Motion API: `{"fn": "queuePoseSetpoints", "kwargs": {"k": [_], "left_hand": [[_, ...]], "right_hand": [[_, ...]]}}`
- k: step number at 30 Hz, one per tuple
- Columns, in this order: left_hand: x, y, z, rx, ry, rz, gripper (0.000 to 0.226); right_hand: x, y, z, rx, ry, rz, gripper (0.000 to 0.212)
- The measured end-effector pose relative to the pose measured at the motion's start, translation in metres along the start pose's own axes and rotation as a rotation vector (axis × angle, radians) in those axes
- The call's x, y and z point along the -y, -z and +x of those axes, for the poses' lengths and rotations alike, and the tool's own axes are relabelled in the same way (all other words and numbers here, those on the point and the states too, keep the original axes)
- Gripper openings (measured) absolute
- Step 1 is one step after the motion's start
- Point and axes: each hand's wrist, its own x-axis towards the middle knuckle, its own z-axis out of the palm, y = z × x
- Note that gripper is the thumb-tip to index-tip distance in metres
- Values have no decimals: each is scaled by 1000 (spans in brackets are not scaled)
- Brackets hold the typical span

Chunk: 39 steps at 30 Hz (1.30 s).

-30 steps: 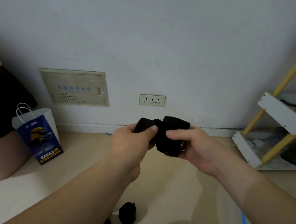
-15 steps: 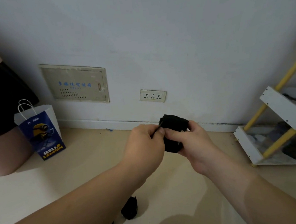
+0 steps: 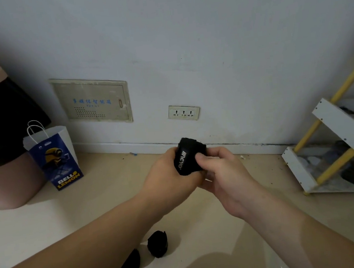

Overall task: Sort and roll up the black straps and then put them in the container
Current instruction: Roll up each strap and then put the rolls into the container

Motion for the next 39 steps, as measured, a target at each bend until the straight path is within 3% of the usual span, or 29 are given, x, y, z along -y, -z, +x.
{"fn": "queuePoseSetpoints", "kwargs": {"k": [3, 7, 13, 17, 22, 25, 27, 29, 31, 34, 38, 39], "left_hand": [[3, 0, 0, -48, 19, 72, 37], [5, 0, -3, 45, -10, 25, 29], [5, 5, -27, 93, -89, 87, 14], [12, 16, -56, 111, -71, 123, 28], [36, 31, -85, 170, -78, 194, 41], [51, 36, -89, 250, -91, 393, 43], [60, 33, -92, 244, -126, 498, 64], [68, 25, -93, 223, -192, 598, 78], [83, 13, -89, 274, -209, 678, 72], [113, -3, -75, 407, -92, 748, 60], [176, -9, -55, 472, 119, 748, 67], [195, -10, -51, 474, 168, 739, 64]], "right_hand": [[4, 0, -3, 35, -20, -67, 38], [11, 4, -10, 157, -83, -71, 60], [12, 14, -30, 282, -11, -179, 51], [7, 17, -51, 358, 2, -305, 46], [-18, -4, -81, 185, 32, -544, 60], [-37, -21, -96, 126, 56, -721, 49], [-50, -24, -94, 125, 40, -767, 42], [-64, -23, -86, 101, -25, -778, 37], [-81, -25, -76, 82, -110, -776, 31], [-119, -22, -57, 125, -231, -769, 33], [-172, 5, -18, 91, -544, -374, 59], [-184, 11, -7, 87, -591, -271, 57]]}}
